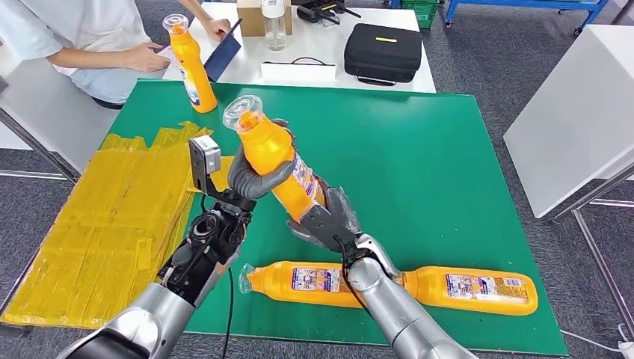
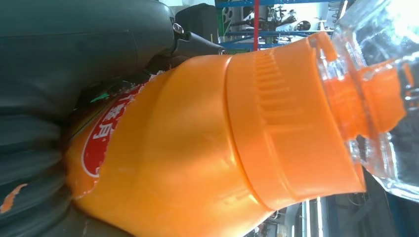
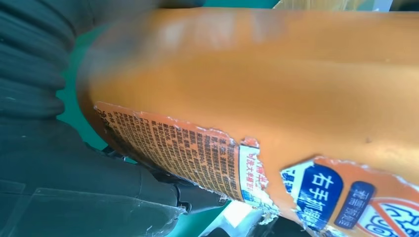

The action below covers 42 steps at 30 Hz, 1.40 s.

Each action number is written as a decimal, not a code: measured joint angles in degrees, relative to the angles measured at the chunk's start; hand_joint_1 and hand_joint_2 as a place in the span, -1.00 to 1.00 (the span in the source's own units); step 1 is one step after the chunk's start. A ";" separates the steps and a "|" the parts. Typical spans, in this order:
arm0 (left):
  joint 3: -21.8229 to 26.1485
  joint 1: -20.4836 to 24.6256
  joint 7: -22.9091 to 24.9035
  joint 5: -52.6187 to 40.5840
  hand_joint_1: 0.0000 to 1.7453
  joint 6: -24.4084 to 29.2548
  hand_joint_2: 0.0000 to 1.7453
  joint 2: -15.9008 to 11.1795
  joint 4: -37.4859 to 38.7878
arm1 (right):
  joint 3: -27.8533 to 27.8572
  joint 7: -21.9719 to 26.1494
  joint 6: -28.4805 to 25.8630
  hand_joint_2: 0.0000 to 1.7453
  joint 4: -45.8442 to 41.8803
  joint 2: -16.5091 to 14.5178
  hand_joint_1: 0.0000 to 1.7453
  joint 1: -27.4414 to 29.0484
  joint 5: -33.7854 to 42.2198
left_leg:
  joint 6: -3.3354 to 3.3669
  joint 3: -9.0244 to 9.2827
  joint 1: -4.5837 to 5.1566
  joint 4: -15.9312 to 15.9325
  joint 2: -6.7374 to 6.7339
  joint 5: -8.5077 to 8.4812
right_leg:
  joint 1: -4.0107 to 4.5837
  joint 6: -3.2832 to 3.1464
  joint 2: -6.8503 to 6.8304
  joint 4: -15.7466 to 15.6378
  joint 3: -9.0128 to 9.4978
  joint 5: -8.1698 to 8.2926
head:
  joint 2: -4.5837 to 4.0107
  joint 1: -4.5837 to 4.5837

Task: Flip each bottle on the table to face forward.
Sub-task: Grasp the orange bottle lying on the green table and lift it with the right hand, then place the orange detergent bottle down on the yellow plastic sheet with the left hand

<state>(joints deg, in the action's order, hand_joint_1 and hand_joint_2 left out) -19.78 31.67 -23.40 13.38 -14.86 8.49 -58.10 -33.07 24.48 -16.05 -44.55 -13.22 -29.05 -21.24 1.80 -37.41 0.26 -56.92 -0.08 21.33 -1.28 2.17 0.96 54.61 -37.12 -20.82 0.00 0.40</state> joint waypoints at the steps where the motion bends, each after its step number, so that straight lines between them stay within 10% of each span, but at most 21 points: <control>1: 0.11 -0.01 -0.07 0.16 1.00 0.07 1.00 0.05 0.00 | -0.04 0.02 -0.05 1.00 -0.01 0.00 1.00 0.00 -0.04 | 0.00 0.00 0.00 0.00 0.00 0.00 | 0.00 0.00 0.00 0.00 0.00 0.00 | 0.00 0.01; 3: 0.38 -0.08 -0.21 0.45 1.00 0.31 1.00 0.10 -0.09 | -0.15 0.09 -0.20 1.00 -0.01 0.00 0.76 0.00 -0.13 | 0.00 0.00 0.00 0.00 0.00 0.00 | 0.00 0.00 0.00 0.00 0.00 0.00 | 0.00 0.00; 5: 0.71 -0.21 -0.26 0.57 1.00 0.64 1.00 0.10 -0.37 | -0.23 0.17 -0.54 1.00 -0.08 0.00 -0.23 -0.02 -0.34 | 0.00 0.00 0.00 0.00 0.00 0.00 | 0.00 0.00 0.00 0.00 -0.01 0.00 | 0.00 0.01; 7: 0.89 -0.31 -0.23 0.33 1.00 1.23 1.00 0.10 -0.90 | -0.51 0.54 -2.53 0.00 -0.35 0.01 -1.00 -0.01 -1.74 | 0.00 0.00 0.00 0.00 -0.01 0.00 | 0.00 0.00 0.00 0.00 -0.02 0.00 | 0.00 0.01; 9: 0.93 -0.33 -0.19 -0.66 1.00 2.18 1.00 0.09 -1.74 | -0.98 0.99 -5.36 -1.00 -0.90 0.08 -1.00 0.07 -3.65 | 0.00 -0.01 0.00 0.00 0.00 0.00 | 0.00 0.00 0.00 0.00 -0.02 0.00 | 0.00 0.02; 20: 3.49 3.43 -1.81 -28.24 1.00 28.64 1.00 -3.83 -4.19 | 0.14 1.26 -8.65 -1.00 -17.30 4.94 -1.00 6.18 -0.26 | 0.00 -0.04 0.00 0.00 0.00 0.00 | 0.00 0.00 -0.01 0.00 -0.06 0.00 | 0.00 0.01; 25: 5.50 5.90 -1.54 -33.15 1.00 31.97 1.00 -5.74 -2.38 | 1.04 0.61 -8.49 -1.00 -24.37 6.89 -1.00 8.34 -0.28 | 0.00 -0.04 0.00 0.00 0.00 -0.01 | 0.00 0.00 -0.01 0.01 -0.06 0.00 | 0.00 0.00; 30: 3.78 9.48 15.91 -71.29 1.00 51.37 1.00 -10.50 2.84 | 1.10 0.60 -6.88 -1.00 -30.04 8.15 -1.00 9.27 0.10 | 0.00 -0.04 0.00 0.00 -0.05 -0.02 | 0.00 0.00 0.04 0.03 -0.10 0.00 | 0.00 -0.01; 34: -5.37 15.57 32.89 -107.66 1.00 51.57 1.00 -18.40 15.38 | 1.05 0.31 -5.01 1.00 -35.65 9.20 -1.00 9.33 -0.63 | -0.04 0.04 0.00 0.00 -0.26 -0.03 | 0.00 -0.04 0.17 0.10 -0.15 0.02 | 0.00 0.02; 42: -18.03 17.67 29.92 -103.46 1.00 44.64 1.00 -26.45 32.89 | 1.11 -0.26 -3.13 1.00 -41.33 10.51 -1.00 10.00 -2.33 | -0.07 -0.06 -0.01 0.00 -0.49 -0.05 | 0.01 -0.18 0.39 0.13 -0.33 0.10 | 0.00 -0.01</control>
<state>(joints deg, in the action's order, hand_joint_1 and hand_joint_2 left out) -37.80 49.34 6.52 -90.07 29.78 -17.96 -25.21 -31.96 24.22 -19.17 -85.88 -2.71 -19.05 -23.57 1.73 -37.47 0.25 -56.91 -0.56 21.28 -1.27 1.99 1.36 54.75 -37.45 -20.72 0.00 0.39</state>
